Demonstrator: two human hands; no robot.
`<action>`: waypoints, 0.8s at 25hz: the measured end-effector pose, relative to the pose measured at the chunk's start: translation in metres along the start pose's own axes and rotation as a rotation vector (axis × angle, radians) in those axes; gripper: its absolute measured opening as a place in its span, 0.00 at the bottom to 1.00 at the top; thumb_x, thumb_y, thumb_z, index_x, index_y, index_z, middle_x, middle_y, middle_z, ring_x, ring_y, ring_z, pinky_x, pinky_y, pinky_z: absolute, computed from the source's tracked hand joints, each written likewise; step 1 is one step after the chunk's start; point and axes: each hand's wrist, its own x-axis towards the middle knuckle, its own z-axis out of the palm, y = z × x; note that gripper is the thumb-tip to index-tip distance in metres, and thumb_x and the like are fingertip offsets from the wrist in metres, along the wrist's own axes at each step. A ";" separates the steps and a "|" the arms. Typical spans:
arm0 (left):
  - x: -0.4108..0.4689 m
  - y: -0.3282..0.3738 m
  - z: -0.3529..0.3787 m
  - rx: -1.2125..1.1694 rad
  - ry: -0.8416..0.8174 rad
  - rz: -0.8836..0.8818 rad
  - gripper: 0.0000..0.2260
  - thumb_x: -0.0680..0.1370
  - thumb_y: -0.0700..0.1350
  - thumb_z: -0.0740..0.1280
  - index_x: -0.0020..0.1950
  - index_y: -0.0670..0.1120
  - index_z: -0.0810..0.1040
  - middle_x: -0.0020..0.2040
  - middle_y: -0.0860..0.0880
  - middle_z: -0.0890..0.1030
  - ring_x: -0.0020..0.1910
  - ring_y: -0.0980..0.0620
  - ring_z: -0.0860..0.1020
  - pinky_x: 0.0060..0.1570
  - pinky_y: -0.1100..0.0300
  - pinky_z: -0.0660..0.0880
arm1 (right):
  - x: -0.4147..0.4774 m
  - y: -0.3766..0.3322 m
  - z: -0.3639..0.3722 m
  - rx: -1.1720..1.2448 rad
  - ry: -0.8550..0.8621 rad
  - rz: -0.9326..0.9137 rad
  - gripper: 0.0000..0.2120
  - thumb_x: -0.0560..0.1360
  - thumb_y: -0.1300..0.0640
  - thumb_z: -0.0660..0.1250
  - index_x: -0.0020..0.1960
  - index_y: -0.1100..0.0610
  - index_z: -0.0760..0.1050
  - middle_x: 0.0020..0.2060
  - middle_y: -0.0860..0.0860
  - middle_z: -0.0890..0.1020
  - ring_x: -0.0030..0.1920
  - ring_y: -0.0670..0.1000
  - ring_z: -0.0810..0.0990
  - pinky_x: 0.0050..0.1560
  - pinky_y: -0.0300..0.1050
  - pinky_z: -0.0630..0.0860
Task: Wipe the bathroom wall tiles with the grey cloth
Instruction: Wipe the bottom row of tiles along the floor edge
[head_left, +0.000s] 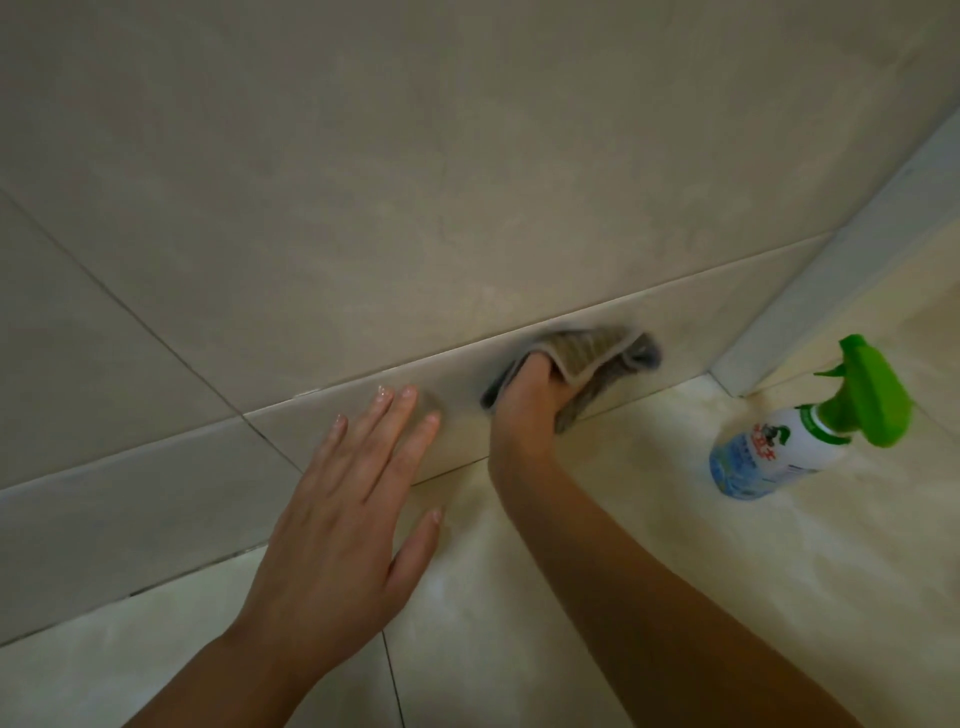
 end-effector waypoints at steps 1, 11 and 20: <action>0.002 0.001 0.001 -0.004 0.009 0.001 0.28 0.79 0.53 0.58 0.78 0.44 0.62 0.80 0.47 0.59 0.79 0.50 0.55 0.75 0.48 0.54 | 0.009 -0.010 0.003 -0.014 0.004 -0.124 0.35 0.78 0.63 0.61 0.79 0.56 0.47 0.75 0.49 0.54 0.70 0.46 0.60 0.69 0.26 0.51; 0.024 0.015 0.022 -0.044 0.010 0.039 0.28 0.79 0.53 0.58 0.78 0.45 0.61 0.80 0.47 0.58 0.79 0.49 0.54 0.76 0.48 0.53 | 0.186 -0.107 -0.042 0.049 0.231 -0.091 0.33 0.80 0.43 0.55 0.79 0.52 0.47 0.78 0.50 0.53 0.76 0.52 0.56 0.75 0.45 0.52; 0.022 0.003 0.017 -0.023 0.014 0.030 0.28 0.79 0.51 0.60 0.78 0.43 0.62 0.79 0.45 0.59 0.79 0.48 0.55 0.76 0.47 0.54 | 0.181 -0.033 -0.065 0.062 -0.026 0.298 0.19 0.81 0.40 0.44 0.48 0.46 0.71 0.47 0.45 0.76 0.54 0.52 0.75 0.53 0.43 0.71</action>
